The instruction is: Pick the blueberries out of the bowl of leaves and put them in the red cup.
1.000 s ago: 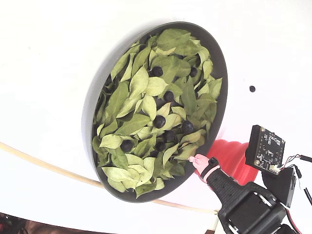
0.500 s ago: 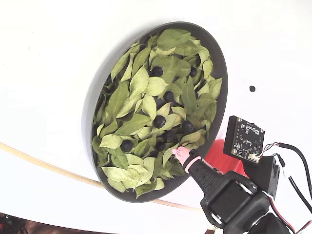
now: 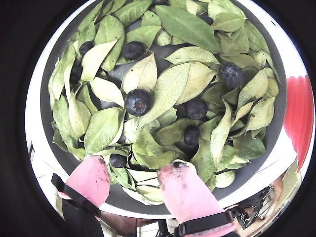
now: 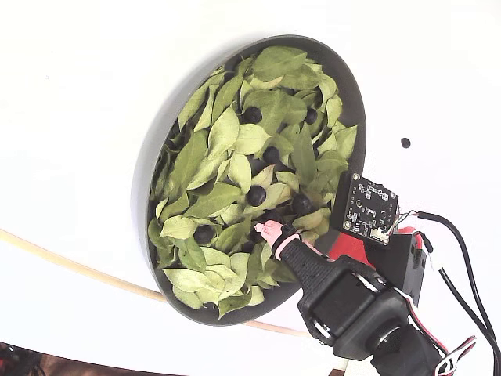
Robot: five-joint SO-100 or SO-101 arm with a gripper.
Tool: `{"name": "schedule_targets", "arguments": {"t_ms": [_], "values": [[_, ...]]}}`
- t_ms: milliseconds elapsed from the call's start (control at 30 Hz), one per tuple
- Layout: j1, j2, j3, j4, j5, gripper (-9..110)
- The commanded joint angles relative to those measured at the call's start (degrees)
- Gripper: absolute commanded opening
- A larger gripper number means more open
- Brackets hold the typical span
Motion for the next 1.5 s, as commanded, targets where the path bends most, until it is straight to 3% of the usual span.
{"name": "schedule_targets", "arguments": {"t_ms": [0,1467], "values": [[0.4,0.3,-2.7,-1.9,-0.1,19],[-0.4,-16.9,-10.3,-14.9,3.3,20]]}}
